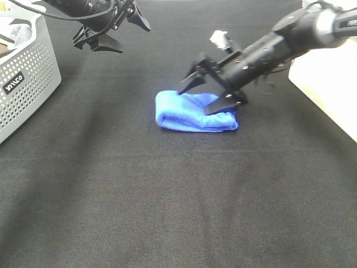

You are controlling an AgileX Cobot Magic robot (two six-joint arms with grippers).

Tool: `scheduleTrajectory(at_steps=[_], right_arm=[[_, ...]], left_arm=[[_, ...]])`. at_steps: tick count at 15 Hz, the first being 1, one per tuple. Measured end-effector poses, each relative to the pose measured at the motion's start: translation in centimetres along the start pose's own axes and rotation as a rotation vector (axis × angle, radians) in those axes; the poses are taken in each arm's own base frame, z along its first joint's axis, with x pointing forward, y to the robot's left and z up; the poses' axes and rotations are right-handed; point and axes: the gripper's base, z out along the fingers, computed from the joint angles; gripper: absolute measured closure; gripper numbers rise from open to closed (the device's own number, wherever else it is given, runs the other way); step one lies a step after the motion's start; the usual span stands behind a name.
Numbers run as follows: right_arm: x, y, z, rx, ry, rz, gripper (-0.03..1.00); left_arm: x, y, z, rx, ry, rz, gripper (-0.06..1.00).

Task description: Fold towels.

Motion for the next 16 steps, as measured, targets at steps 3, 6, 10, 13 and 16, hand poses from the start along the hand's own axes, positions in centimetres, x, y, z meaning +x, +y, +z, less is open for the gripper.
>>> scheduleTrajectory(at_steps=[3, 6, 10, 13, 16], right_arm=[[-0.2, -2.1, -2.0, 0.007, -0.008, 0.053, 0.05], [-0.2, -2.8, -3.0, 0.056, 0.005, 0.033, 0.05], [-0.7, 0.6, -8.1, 0.216, -0.06, -0.071, 0.05], [-0.1, 4.1, -11.9, 0.236, -0.061, -0.107, 0.05], [1.2, 7.1, -15.3, 0.274, -0.058, -0.1, 0.05]], left_arm=[[0.1, 0.0, 0.0, 0.0, 0.006, 0.0, 0.2], [0.3, 0.0, 0.0, -0.003, 0.034, 0.006, 0.2], [0.4, -1.2, -2.5, -0.032, 0.081, 0.173, 0.2], [0.8, -2.2, -6.0, -0.126, 0.158, 0.308, 0.2], [1.4, -3.8, -10.4, -0.25, 0.202, 0.439, 0.2]])
